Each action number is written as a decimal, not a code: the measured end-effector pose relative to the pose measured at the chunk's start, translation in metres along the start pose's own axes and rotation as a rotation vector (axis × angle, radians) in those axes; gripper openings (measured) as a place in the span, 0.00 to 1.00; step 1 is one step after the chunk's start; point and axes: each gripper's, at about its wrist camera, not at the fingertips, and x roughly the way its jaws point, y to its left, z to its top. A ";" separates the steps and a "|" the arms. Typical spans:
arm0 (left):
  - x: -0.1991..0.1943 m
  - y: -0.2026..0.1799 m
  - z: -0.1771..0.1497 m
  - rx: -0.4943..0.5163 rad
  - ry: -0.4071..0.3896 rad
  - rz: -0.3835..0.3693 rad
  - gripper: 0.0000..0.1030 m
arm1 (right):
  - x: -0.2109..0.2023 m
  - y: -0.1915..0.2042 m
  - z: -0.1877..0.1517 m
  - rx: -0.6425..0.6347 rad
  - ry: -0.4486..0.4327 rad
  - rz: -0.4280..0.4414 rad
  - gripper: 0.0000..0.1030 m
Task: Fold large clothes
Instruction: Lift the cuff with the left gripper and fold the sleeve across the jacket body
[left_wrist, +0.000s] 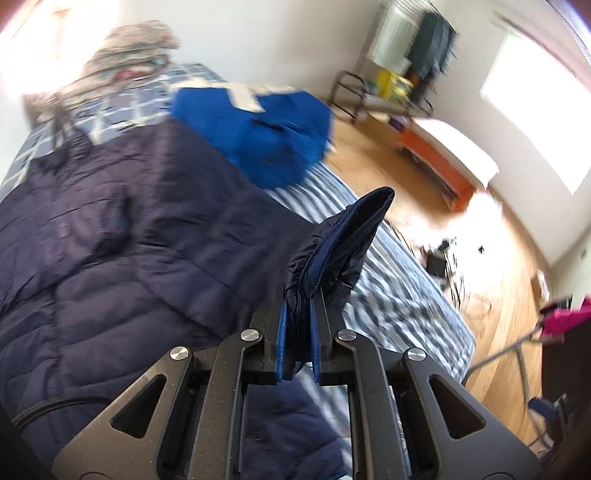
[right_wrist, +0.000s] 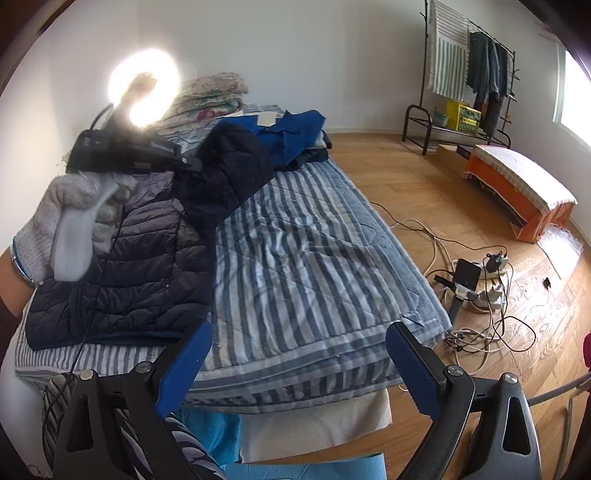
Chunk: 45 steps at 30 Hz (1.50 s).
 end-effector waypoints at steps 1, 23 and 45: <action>-0.006 0.014 0.002 -0.027 -0.009 -0.001 0.09 | 0.001 0.005 0.001 -0.006 0.000 0.005 0.93; -0.085 0.324 -0.004 -0.507 -0.199 0.174 0.09 | 0.044 0.089 0.022 -0.142 0.065 0.043 0.93; -0.049 0.475 -0.032 -0.616 -0.140 0.324 0.09 | 0.092 0.133 0.019 -0.208 0.164 0.059 0.93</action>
